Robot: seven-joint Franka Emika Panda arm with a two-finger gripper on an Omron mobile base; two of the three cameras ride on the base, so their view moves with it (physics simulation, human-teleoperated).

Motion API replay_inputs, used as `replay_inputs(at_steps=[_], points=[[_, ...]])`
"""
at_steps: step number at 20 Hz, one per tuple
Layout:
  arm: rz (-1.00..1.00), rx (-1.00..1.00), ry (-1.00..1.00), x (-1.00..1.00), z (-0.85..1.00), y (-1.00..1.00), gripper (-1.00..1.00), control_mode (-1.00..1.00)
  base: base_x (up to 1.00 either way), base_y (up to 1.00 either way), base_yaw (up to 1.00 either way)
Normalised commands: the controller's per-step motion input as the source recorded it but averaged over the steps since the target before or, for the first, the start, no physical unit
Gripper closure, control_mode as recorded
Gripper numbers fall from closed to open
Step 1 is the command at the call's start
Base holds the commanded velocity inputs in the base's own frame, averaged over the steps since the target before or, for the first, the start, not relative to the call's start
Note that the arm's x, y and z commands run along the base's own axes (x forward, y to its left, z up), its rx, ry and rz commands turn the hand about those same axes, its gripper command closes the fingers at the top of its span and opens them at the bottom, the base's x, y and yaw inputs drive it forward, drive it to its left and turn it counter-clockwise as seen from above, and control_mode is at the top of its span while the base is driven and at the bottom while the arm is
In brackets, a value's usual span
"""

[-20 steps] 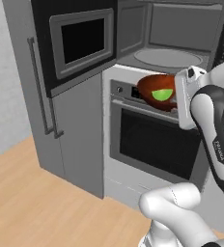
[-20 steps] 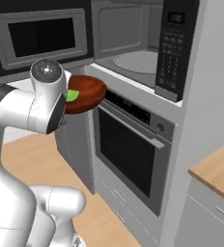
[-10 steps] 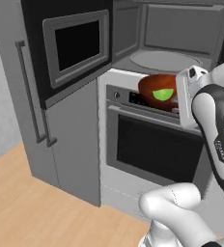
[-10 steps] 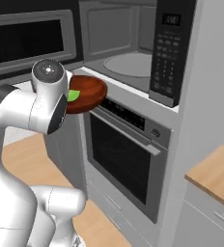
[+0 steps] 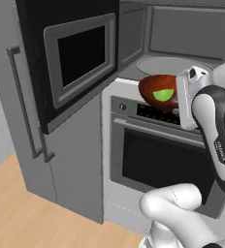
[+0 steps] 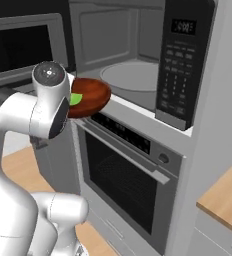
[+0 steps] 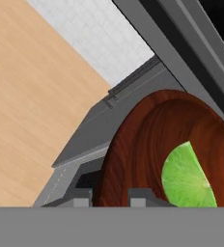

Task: Pick the lemon wedge from the sink and place it in the bowl. Then pick the bowl and place it in the microwave. Then close the microwave door and press the start button.

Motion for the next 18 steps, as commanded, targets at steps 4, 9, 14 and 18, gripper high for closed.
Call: replay_inputs(at_steps=[4, 9, 14, 18], points=[[0.00, 0.00, 0.00, 0.00, 0.00, 0.00, 1.00, 1.00, 0.18, 0.00, -0.01], [0.00, 0.00, 0.00, 0.00, 0.00, 0.00, 1.00, 1.00, 0.22, 0.01, -0.02], [0.00, 0.00, 0.00, 0.00, 0.00, 0.00, 1.00, 1.00, 0.49, 0.13, -0.04], [0.00, 0.00, 0.00, 0.00, 0.00, 0.00, 1.00, 1.00, 0.21, 0.00, 0.15]])
